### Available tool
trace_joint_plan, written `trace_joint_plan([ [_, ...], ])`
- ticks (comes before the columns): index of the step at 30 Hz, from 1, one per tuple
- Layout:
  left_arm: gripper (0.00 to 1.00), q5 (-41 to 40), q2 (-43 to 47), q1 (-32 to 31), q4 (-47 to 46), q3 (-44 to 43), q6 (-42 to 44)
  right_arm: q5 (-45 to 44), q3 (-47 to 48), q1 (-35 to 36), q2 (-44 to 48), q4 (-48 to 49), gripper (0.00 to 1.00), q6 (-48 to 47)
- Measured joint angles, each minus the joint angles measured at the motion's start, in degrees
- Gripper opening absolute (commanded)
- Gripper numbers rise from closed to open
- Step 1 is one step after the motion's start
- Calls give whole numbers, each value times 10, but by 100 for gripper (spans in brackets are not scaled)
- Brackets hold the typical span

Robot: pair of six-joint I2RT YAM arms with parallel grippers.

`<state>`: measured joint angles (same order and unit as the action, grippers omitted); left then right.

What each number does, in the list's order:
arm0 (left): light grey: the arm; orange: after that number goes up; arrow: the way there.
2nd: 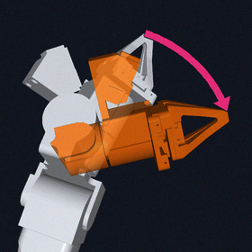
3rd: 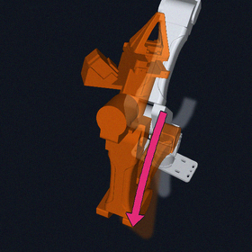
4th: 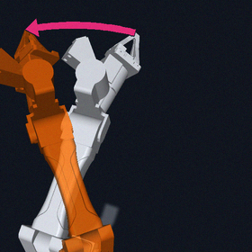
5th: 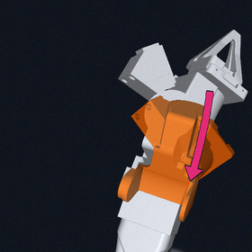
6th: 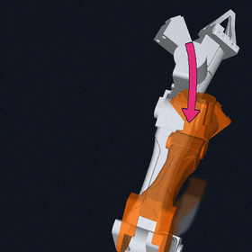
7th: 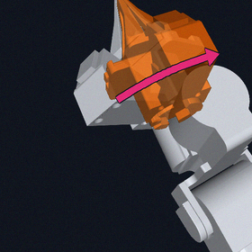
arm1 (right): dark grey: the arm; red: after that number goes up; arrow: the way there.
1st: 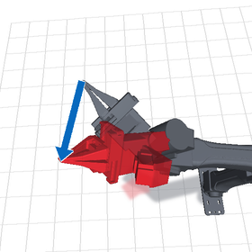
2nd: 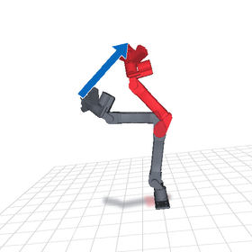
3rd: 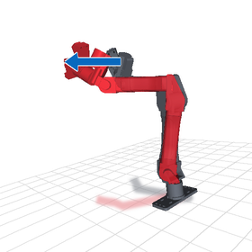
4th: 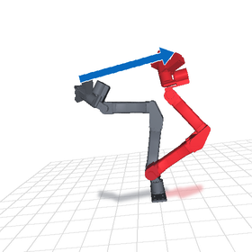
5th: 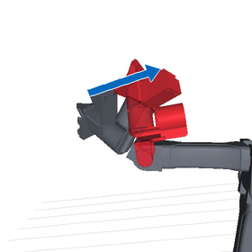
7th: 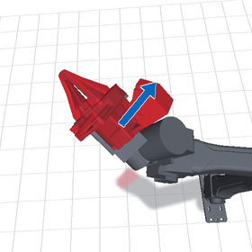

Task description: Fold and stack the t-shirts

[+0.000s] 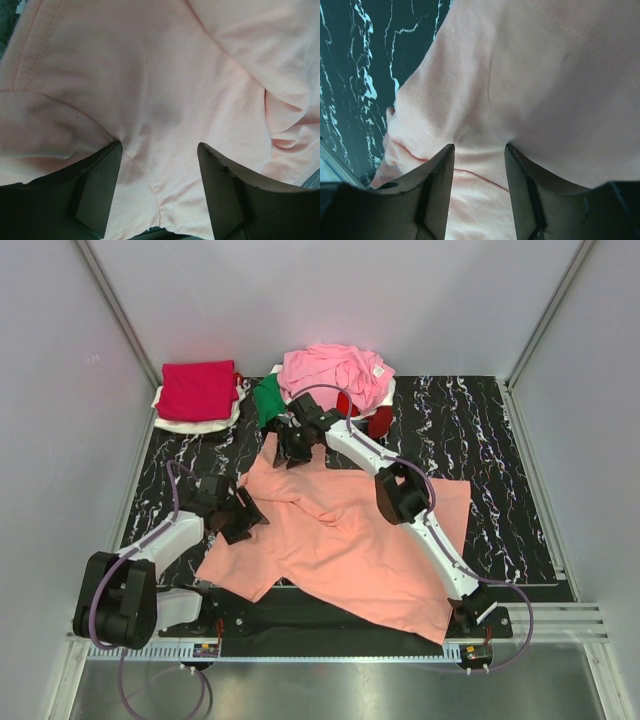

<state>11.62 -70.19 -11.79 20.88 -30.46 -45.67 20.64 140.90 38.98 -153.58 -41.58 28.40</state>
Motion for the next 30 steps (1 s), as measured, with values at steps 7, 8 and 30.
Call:
trace_joint_plan([
  [7, 70, 13, 50, -33, 11, 35, -31, 51, 92, -28, -64, 10, 56, 66],
  [8, 71, 16, 69, -43, 14, 48, -40, 64, 99, -34, -71, 16, 58, 77],
  [30, 80, 19, 468, -147, 408, 66, -224, 209, 50, -56, -75, 224, 82, 256],
])
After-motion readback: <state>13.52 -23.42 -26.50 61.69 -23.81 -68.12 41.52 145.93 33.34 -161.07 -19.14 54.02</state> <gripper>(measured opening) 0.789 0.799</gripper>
